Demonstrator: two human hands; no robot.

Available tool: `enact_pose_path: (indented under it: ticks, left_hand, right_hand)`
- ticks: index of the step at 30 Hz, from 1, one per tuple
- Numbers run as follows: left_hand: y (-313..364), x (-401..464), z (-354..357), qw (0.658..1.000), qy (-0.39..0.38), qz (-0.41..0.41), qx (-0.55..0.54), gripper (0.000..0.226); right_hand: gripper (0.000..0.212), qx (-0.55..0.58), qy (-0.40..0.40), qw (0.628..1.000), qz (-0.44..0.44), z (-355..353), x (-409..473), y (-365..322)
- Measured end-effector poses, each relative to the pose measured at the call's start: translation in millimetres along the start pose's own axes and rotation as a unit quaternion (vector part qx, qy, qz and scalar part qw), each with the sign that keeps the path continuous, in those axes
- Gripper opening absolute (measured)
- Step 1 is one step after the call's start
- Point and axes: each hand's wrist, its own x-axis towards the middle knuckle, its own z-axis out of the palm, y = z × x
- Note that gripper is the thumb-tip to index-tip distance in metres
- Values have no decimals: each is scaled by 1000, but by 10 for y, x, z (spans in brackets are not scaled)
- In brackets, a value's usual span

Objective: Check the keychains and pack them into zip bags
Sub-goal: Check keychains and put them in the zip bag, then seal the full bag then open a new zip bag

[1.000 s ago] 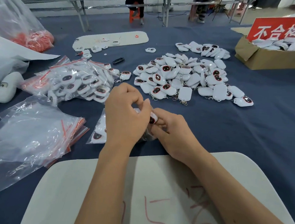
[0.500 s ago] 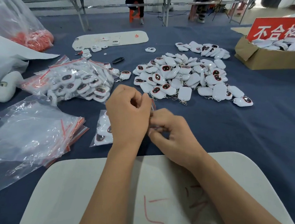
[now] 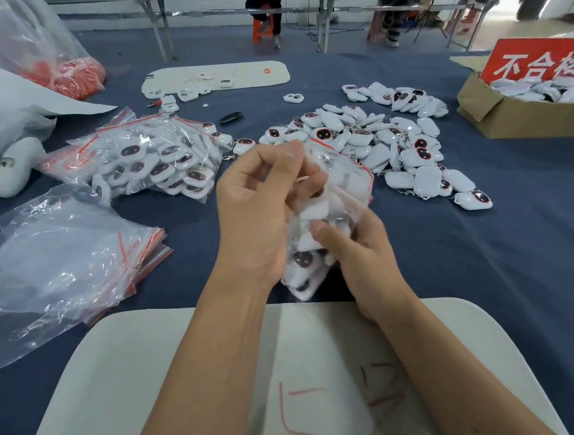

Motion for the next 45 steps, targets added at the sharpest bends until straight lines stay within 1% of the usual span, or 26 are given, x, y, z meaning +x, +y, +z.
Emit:
enact_pose_path:
  ticks: [1, 3, 4, 5, 6, 8, 10, 11, 12, 13, 14, 16, 18, 20, 23, 25, 27, 28, 30, 33, 35, 37, 39, 41, 43, 45]
  left_hand:
    - [6, 3, -36, 1000, 15, 10, 20, 33]
    - [24, 49, -151, 990, 75, 37, 117, 33]
    - [28, 73, -214, 982, 94, 33, 161, 34]
    - [28, 92, -267, 977, 97, 3, 187, 37]
    - [30, 101, -302, 976, 80, -54, 196, 40]
    - [10, 102, -341, 964, 9, -184, 190, 52]
    - [-15, 88, -362, 950, -60, -245, 183, 65]
    - [-33, 81, -374, 945, -91, -247, 195, 68]
    - [-46, 75, -383, 940, -119, -238, 211, 67]
    - [-56, 66, -392, 939, -139, -224, 223, 58]
    - [-71, 57, -407, 939, -142, -214, 230, 44]
    - [-91, 39, -436, 939, -118, -213, 242, 18]
    - [-102, 33, -470, 938, -99, -223, 247, 11]
    - [-111, 33, -485, 935, -102, -233, 248, 11]
    - [-119, 32, -492, 932, -84, -246, 254, 4]
    - [-141, 27, -510, 929, -74, -254, 259, 6]
    - [-148, 26, -521, 926, -79, -261, 261, 2]
    - [-152, 27, -531, 924, -87, -265, 262, 6]
    - [-143, 34, -548, 916, -115, -280, 265, 13]
    - [-106, 40, -576, 904, -159, -294, 267, 19]
    - [-90, 36, -572, 907, -163, -285, 262, 24]
    - [-106, 34, -549, 913, -143, -269, 273, 26]
    - [-135, 41, -529, 920, -98, -246, 290, 16]
    - [-153, 55, -544, 923, -71, -243, 292, 9]
    - [-143, 59, -561, 922, -75, -249, 287, 10]
    - [-132, 55, -558, 923, -82, -252, 278, 14]
  right_hand:
    - [21, 17, 10, 1000, -2, -21, -4, -7]
    - [25, 63, 23, 998, 6, -58, -2, -32]
    - [26, 97, 17, 995, 12, -73, 6, -43]
    - [25, 134, 5, 991, 13, -83, 11, -60]
    - [25, 164, -6, 986, 14, -79, 12, -88]
    - [25, 196, -29, 980, 31, -77, 6, -142]
    - [24, 206, -81, 974, 55, -96, -5, -200]
    - [25, 200, -112, 971, 67, -108, -18, -212]
    - [26, 173, -123, 974, 81, -113, -28, -210]
    - [29, 120, -104, 983, 95, -120, -26, -191]
    - [35, 51, -68, 992, 98, -124, -19, -170]
    - [38, -66, -14, 996, 63, -130, -10, -118]
    - [41, -125, 29, 991, 34, -125, -4, -92]
    - [35, -105, 58, 992, 40, -155, 16, -91]
    - [25, -44, 43, 996, 63, -210, 41, -107]
    - [27, -42, 51, 994, 81, -220, 48, -111]
    - [31, -40, 107, 988, 107, -233, 77, -90]
    - [32, -37, 135, 982, 125, -237, 91, -83]
    - [31, -50, 159, 975, 146, -227, 103, -84]
    - [28, -115, 154, 974, 122, -210, 77, -85]
    - [27, -119, 154, 974, 116, -217, 61, -92]
    - [24, -89, 149, 977, 125, -244, 69, -107]
    - [23, -83, 134, 978, 139, -286, 78, -123]
    - [29, -100, 117, 976, 151, -319, 78, -124]
    - [30, -102, 118, 976, 153, -329, 76, -109]
    - [25, -69, 141, 976, 153, -337, 82, -89]
